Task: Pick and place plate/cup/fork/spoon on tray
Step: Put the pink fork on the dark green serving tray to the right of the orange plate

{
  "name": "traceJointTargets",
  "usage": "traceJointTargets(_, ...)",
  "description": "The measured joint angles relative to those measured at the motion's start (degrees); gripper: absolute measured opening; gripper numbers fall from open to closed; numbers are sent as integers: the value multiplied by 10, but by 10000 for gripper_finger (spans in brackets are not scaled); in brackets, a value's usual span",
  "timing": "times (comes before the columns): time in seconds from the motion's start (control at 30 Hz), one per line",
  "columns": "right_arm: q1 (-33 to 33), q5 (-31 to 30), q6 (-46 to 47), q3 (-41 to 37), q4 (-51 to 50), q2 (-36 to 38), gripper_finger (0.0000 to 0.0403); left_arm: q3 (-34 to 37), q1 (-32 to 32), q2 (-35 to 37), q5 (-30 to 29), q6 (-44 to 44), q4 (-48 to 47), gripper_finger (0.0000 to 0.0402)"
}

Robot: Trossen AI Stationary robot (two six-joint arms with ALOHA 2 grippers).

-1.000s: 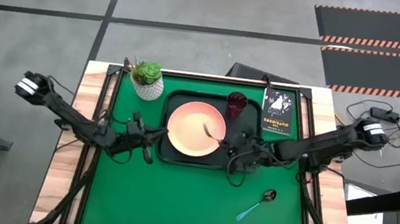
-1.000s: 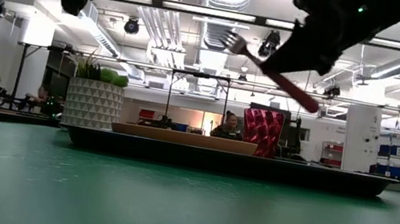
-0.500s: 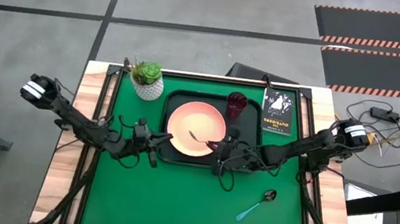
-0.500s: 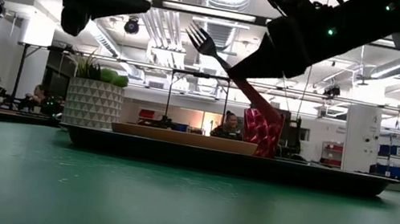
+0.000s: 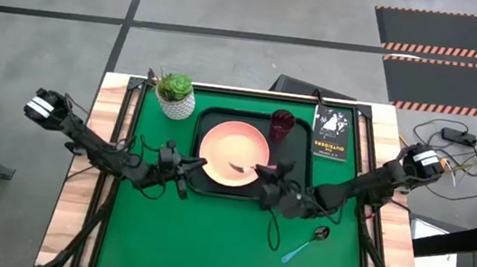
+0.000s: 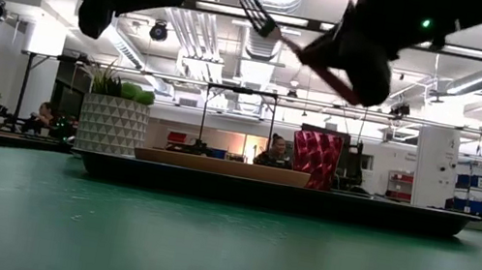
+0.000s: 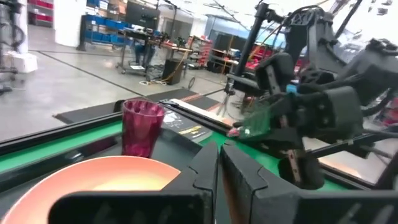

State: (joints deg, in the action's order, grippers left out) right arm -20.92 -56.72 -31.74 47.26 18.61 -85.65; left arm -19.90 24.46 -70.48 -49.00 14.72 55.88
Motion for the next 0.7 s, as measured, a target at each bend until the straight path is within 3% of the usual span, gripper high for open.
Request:
traceJointTargets(0.13, -11, -3, -120, 7, -2, 0, 22, -2, -9, -11, 61, 0, 39, 36)
traceJointTargets(0.3, -11, -6, -266, 13, 2, 0, 22, -18, -17, -49, 70, 3, 67, 114)
traceJointTargets(0.47, -9, -77, -427, 22, 17, -4, 22, -18, -37, -76, 69, 81, 72, 183)
traceJointTargets(0.7, -8, -78, -609, 22, 86, -38, 22, -18, -85, -131, 109, 187, 116, 216)
